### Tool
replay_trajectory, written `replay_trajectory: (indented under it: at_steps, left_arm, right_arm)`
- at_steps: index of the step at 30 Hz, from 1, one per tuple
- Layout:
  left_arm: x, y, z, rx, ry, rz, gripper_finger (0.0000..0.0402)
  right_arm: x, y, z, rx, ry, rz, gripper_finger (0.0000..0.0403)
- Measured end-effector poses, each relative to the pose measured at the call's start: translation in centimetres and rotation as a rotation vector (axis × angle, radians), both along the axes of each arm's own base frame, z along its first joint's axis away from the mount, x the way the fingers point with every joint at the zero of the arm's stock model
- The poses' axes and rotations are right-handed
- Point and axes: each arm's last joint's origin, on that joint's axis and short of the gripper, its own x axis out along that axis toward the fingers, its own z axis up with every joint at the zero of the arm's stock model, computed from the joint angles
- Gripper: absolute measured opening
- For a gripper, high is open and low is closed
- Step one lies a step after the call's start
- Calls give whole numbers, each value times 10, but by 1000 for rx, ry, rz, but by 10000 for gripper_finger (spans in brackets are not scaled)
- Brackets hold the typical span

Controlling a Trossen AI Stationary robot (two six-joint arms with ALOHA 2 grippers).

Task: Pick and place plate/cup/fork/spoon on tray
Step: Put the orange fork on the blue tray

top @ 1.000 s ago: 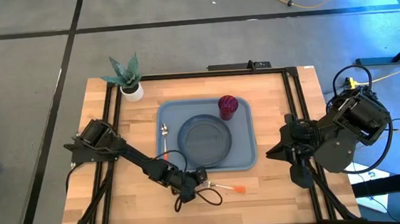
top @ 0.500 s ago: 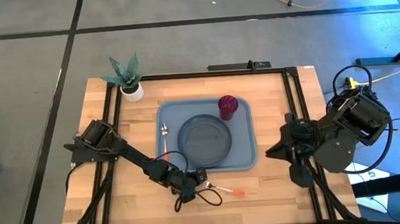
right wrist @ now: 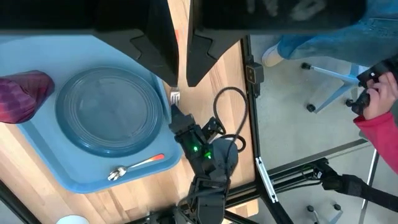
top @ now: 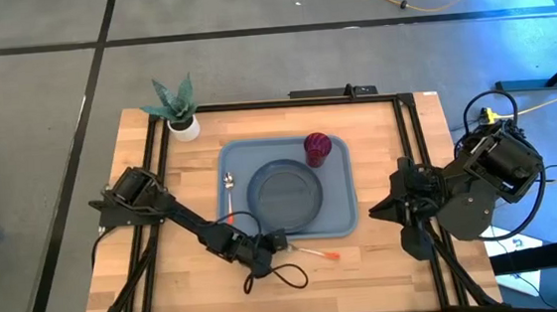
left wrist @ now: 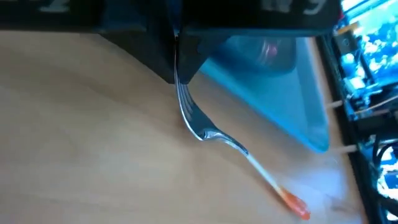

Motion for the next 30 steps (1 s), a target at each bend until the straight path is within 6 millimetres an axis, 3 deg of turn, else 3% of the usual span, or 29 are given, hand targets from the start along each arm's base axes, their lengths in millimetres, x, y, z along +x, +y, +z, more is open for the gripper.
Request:
replay_trajectory:
  at_steps: [10,16,22,30]
  left_arm:
    - [-7,5,36,18,-88,58,1]
    - [-17,16,74,46,-209,177,0]
    - [-33,20,107,-140,-296,279,0]
    - [-52,18,122,-446,-118,145,0]
  right_arm:
    - [0,0,0,-21,-2,17,35]
    - [0,0,0,-20,-2,16,35]
    - [0,0,0,-22,-2,18,35]
    - [1,-1,0,-51,-26,-10,35]
